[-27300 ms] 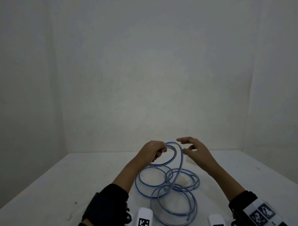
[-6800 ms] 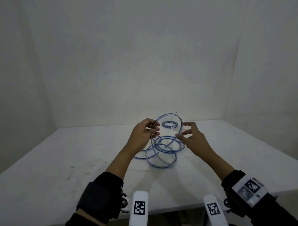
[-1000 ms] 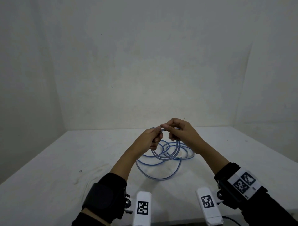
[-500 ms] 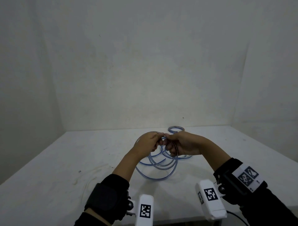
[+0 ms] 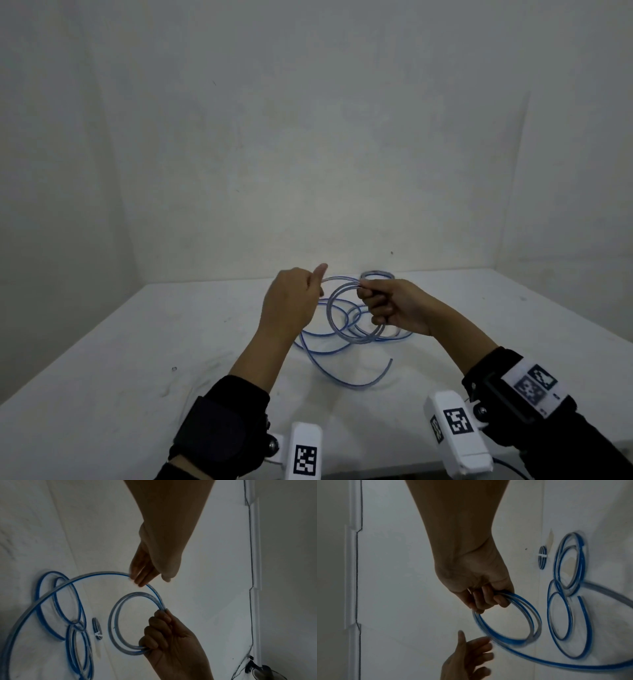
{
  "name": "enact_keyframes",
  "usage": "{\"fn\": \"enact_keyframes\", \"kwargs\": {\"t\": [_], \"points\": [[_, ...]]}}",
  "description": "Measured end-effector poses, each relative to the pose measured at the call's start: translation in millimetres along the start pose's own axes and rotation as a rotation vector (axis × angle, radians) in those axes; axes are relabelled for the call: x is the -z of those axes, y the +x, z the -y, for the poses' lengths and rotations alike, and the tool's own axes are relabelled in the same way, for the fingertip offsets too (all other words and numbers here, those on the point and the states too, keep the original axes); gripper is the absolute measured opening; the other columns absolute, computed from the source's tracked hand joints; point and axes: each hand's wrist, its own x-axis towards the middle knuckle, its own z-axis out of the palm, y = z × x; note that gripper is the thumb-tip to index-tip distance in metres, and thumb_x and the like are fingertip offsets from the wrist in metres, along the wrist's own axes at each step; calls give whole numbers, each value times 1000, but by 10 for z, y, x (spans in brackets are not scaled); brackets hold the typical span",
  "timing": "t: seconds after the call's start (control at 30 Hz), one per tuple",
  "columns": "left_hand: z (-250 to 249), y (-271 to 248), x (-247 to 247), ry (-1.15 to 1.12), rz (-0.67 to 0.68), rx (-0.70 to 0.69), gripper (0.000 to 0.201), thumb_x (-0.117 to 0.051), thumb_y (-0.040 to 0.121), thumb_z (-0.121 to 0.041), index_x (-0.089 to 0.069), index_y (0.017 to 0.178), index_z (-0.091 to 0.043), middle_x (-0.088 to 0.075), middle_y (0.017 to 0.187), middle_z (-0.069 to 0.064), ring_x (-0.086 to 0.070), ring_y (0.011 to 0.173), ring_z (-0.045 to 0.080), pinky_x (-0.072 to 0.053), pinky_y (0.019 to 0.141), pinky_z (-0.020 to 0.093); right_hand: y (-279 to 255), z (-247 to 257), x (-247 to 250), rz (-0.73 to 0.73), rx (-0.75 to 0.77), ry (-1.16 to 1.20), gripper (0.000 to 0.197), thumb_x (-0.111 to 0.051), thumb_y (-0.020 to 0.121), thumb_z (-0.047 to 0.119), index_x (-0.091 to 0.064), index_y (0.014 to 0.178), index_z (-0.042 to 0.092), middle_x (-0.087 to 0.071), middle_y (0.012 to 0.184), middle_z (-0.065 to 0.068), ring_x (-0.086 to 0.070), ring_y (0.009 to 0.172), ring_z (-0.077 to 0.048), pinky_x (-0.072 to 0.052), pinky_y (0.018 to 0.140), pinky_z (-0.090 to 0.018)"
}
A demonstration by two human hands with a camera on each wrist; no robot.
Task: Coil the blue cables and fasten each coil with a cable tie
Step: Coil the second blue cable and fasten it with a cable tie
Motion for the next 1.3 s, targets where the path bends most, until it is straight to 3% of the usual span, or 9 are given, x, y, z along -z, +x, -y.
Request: {"fn": "enact_keyframes", "kwargs": {"t": [0.1,0.23,0.33,0.43,0.53,0.67,0.83,1.0,1.3], "points": [[-58,69,57,-51,-35,-102,45,-40,98,-42,-63,83,-7,-66,81,7,-60,78,19,-48,73,35,-44,35,13,80,-23,-90,36,-41,101,26,-45,67,17,-11,70,1,-9,55,-11,-18,55,-25],[-140,131,42,-312,495,56,52,-34,98,-48,-69,80,-15,-72,83,7,-67,82,21,-51,90,40,-73,101,-48,148,-55,-124,34,-42,100,23,-46,68,14,-16,65,3,-13,52,-8,-16,57,-24],[-195,68,76,-565,735,272,53,-33,100,-45,-62,79,-6,-65,62,7,-64,57,22,-58,68,33,-78,145,-68,151,-47,-151,40,-44,100,24,-53,62,16,-21,61,5,-15,50,-8,-22,52,-21],[-234,14,119,-728,828,378,46,-34,100,-45,-54,81,-7,-37,50,-5,-37,40,9,-40,44,19,-88,164,-78,148,-13,-194,46,-43,101,25,-60,58,18,-16,66,1,-11,56,-12,-24,53,-22],[-225,19,98,-808,727,430,46,-36,98,-49,-46,69,-15,-22,50,-9,-16,41,5,-14,43,18,-81,153,-144,136,72,-235,41,-43,102,27,-61,67,16,-22,64,1,-21,55,-12,-31,55,-22],[-172,36,70,-851,497,427,46,-33,99,-47,-39,63,-18,-22,46,-13,-14,37,3,-11,39,17,-33,88,-153,-94,164,-319,50,-37,100,48,-63,82,9,-53,74,-1,-51,68,-15,-47,71,-26],[-72,61,140,-975,252,460,48,-29,101,-46,-37,63,-18,-21,44,-12,-14,35,2,-13,35,15,117,-184,162,-511,-28,-517,35,-51,98,33,-55,75,7,-52,77,-8,-47,58,-17,-45,57,-26],[-95,59,168,-999,164,450,48,-29,101,-45,-38,63,-17,-20,42,-13,-15,34,3,-14,35,15,173,-642,306,-411,-387,-905,78,-60,86,57,-44,130,-5,-55,106,-13,-55,85,-22,-45,58,-24],[-132,46,196,-1071,164,447,48,-29,101,-44,-37,62,-17,-19,43,-11,-14,36,3,-12,38,18,509,-894,36,-346,-350,-733,81,-37,84,77,-66,103,3,-60,86,-7,-49,64,-17,-44,60,-24]]}}
